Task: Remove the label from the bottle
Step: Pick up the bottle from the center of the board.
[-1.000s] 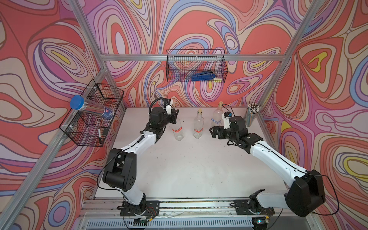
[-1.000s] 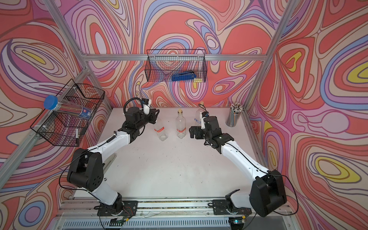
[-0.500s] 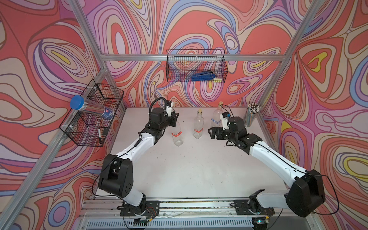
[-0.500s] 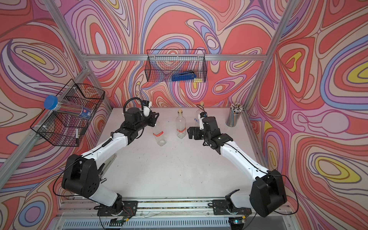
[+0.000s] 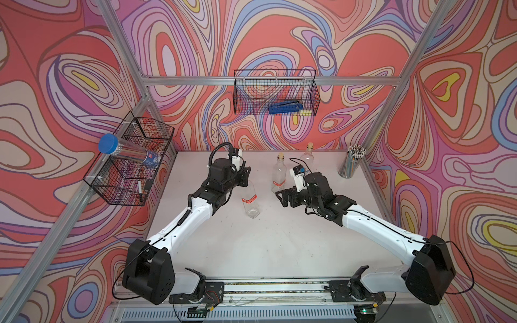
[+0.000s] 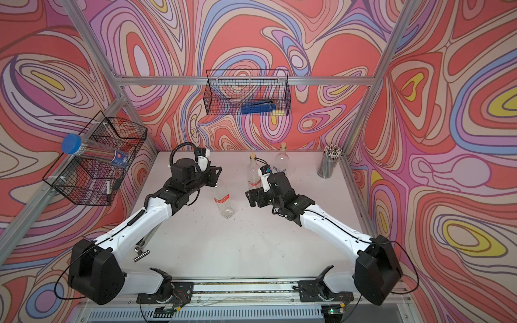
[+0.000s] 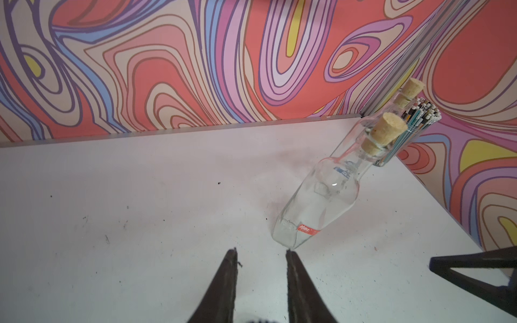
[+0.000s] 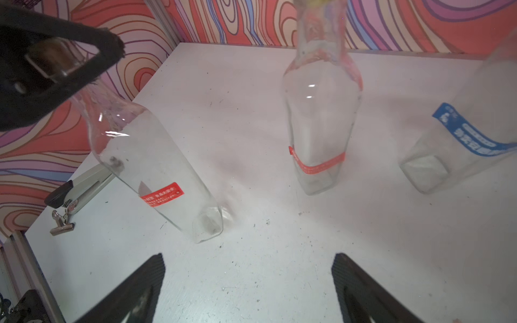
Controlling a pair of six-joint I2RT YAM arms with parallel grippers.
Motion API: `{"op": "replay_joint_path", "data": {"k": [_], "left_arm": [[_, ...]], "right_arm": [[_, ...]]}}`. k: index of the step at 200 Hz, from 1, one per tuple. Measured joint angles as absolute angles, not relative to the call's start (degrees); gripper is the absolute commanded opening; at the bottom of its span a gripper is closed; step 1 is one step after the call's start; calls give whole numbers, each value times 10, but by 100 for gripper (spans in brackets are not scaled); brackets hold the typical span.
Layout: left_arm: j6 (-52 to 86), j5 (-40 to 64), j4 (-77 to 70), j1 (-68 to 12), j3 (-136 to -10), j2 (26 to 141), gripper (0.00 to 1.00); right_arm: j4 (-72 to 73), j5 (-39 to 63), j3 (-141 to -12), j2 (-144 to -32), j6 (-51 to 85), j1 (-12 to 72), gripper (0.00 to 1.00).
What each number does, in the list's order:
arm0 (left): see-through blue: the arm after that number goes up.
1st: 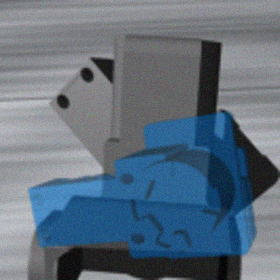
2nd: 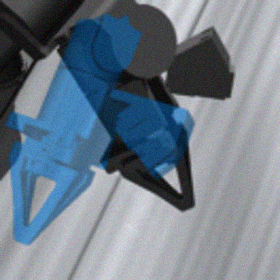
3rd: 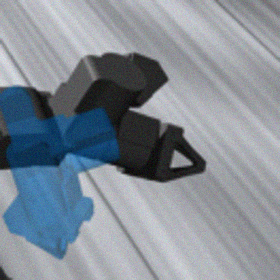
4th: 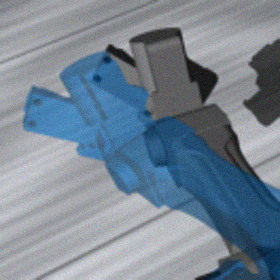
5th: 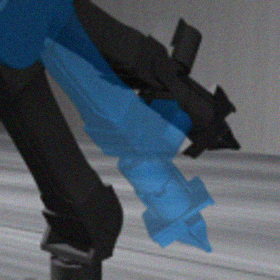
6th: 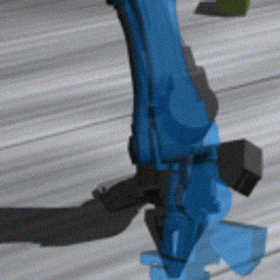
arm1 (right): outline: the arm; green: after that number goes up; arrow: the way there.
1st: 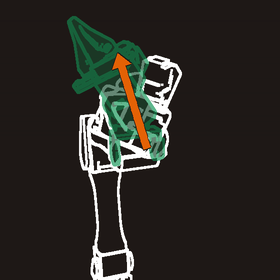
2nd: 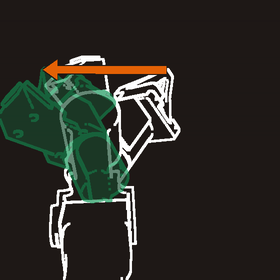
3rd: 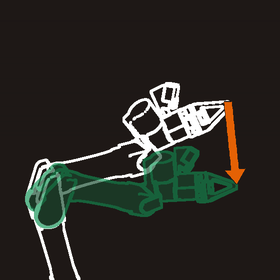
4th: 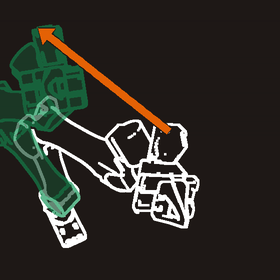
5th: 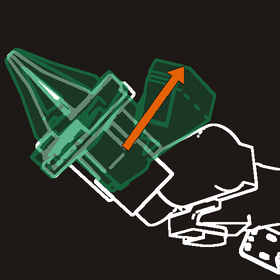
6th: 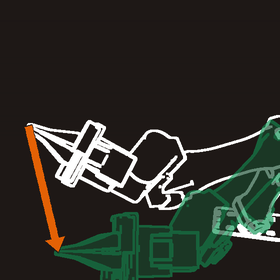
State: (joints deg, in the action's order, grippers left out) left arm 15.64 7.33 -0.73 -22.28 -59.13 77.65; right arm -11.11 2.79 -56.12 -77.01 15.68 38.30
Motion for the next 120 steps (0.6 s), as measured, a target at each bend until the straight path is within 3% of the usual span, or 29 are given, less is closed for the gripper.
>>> {"op": "replay_joint_path", "data": {"k": [120], "left_arm": [[271,86,64,-225,-576,724,0]], "right_arm": [[80,-28,-479,-860,77,527,97]]}}
